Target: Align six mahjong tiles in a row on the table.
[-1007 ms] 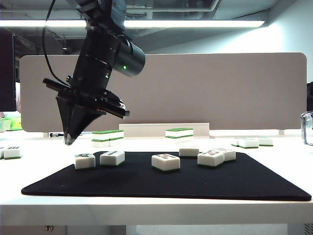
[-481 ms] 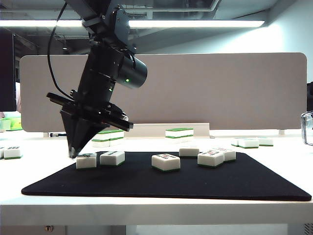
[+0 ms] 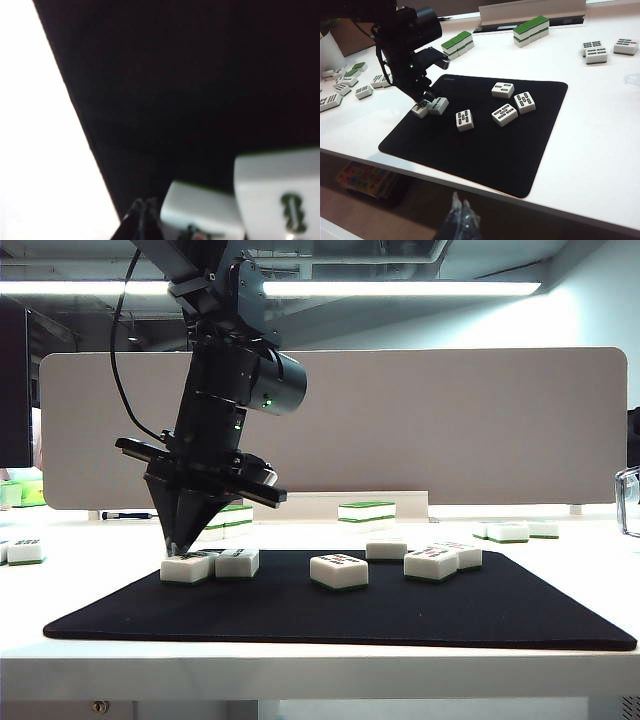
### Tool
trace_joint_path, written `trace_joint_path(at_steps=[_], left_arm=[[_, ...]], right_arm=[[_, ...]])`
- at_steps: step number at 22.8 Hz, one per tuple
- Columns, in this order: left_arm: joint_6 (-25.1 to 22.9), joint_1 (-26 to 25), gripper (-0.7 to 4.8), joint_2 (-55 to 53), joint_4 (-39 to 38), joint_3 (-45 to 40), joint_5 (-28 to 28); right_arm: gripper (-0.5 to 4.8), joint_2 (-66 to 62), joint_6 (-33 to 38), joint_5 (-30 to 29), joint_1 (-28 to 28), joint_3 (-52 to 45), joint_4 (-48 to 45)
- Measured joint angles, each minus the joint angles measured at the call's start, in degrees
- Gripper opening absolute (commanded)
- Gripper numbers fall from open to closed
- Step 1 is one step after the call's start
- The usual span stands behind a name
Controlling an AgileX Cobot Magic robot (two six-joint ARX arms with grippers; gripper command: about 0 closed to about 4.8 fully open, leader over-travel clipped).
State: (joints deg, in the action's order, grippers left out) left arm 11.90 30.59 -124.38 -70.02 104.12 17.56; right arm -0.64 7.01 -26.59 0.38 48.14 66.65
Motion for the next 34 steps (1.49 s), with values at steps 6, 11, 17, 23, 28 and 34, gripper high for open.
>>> trace_joint_path(at_steps=[6, 11, 17, 23, 28, 34], left_arm=[[-0.57, 0.0, -0.06, 0.44, -11.32, 3.39, -1.07], [-0.59, 0.09, -0.06, 0.59, -11.85, 2.99, -10.08], [-0.68, 0.24, -0.06, 0.33, -10.56, 2.67, -10.93], [-0.68, 0.22, -0.06, 0.2, -7.67, 2.64, -10.97], [-0.68, 0.39, -0.06, 0.22, -5.97, 2.67, -10.97], [-0.74, 0.48, -0.06, -0.13, -6.08, 3.04, -17.18]], right_arm=[[-0.01, 0.0, 0.0, 2.56, 0.0, -0.02, -1.57], [-0.01, 0.0, 0.0, 2.58, 0.0, -0.02, -1.68], [-0.01, 0.0, 0.0, 2.58, 0.0, 0.0, -1.7], [-0.01, 0.0, 0.0, 2.58, 0.0, -0.02, -2.56], [-0.01, 0.0, 0.0, 2.58, 0.0, -0.02, -3.89], [-0.01, 0.0, 0.0, 4.79, 0.0, -0.02, -3.87]])
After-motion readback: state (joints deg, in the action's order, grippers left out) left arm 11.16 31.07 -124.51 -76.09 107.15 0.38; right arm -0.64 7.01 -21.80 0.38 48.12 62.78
